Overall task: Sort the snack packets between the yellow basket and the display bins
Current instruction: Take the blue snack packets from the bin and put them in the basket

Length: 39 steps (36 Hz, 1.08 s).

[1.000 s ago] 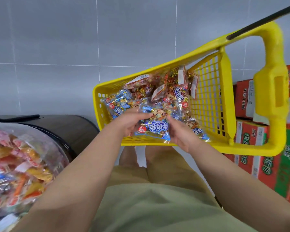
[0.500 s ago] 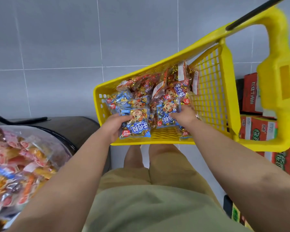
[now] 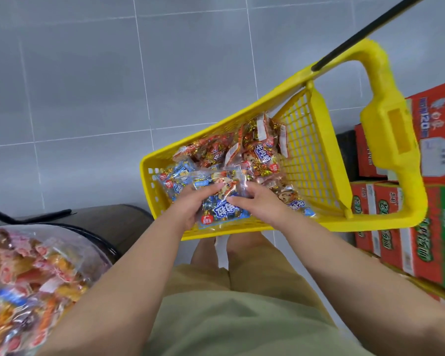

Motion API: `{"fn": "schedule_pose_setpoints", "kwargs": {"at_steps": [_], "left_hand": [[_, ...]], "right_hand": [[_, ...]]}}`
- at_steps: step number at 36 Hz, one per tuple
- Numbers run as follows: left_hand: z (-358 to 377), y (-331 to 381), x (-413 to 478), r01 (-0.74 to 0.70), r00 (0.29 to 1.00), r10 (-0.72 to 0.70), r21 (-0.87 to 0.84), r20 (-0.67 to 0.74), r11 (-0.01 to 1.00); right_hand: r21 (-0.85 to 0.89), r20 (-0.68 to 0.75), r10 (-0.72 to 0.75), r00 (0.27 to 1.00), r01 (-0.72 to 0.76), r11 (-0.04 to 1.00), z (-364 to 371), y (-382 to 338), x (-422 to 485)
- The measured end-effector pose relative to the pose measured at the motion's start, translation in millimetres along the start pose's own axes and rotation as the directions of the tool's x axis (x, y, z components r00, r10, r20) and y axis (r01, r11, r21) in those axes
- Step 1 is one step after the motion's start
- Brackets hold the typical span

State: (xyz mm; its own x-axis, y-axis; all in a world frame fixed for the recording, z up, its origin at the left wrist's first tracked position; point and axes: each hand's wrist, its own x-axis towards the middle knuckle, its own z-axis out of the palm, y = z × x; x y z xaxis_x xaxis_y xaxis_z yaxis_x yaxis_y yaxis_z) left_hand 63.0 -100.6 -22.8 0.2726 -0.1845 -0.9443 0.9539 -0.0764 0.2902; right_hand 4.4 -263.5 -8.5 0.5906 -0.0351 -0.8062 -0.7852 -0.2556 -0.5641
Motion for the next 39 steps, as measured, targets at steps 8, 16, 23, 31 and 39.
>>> {"fn": "schedule_pose_setpoints", "kwargs": {"at_steps": [8, 16, 23, 31, 39], "left_hand": [[-16, -7, 11, -0.038, 0.996, 0.033, -0.065, -0.079, 0.997], [-18, -17, 8, -0.051, 0.996, 0.050, -0.007, -0.080, 0.999], [-14, -13, 0, -0.034, 0.992, 0.035, 0.015, -0.117, 0.999], [-5, -6, -14, -0.050, 0.999, 0.050, -0.010, 0.003, 0.999], [-24, -9, -29, -0.186, 0.981, 0.184, 0.015, 0.059, 0.983]], "right_hand": [[-0.516, -0.493, 0.123, 0.861, -0.403, 0.756, -53, 62, 20], [-0.290, -0.357, 0.399, 0.845, -0.506, 0.812, -72, 65, 27], [-0.137, -0.326, 0.368, 0.871, -0.429, 0.893, -88, 37, -2], [0.500, -0.080, 0.114, 0.990, -0.058, 0.864, -71, 16, -31], [0.202, -0.018, -0.004, 1.000, 0.008, 0.979, -6, -8, -9]]}}
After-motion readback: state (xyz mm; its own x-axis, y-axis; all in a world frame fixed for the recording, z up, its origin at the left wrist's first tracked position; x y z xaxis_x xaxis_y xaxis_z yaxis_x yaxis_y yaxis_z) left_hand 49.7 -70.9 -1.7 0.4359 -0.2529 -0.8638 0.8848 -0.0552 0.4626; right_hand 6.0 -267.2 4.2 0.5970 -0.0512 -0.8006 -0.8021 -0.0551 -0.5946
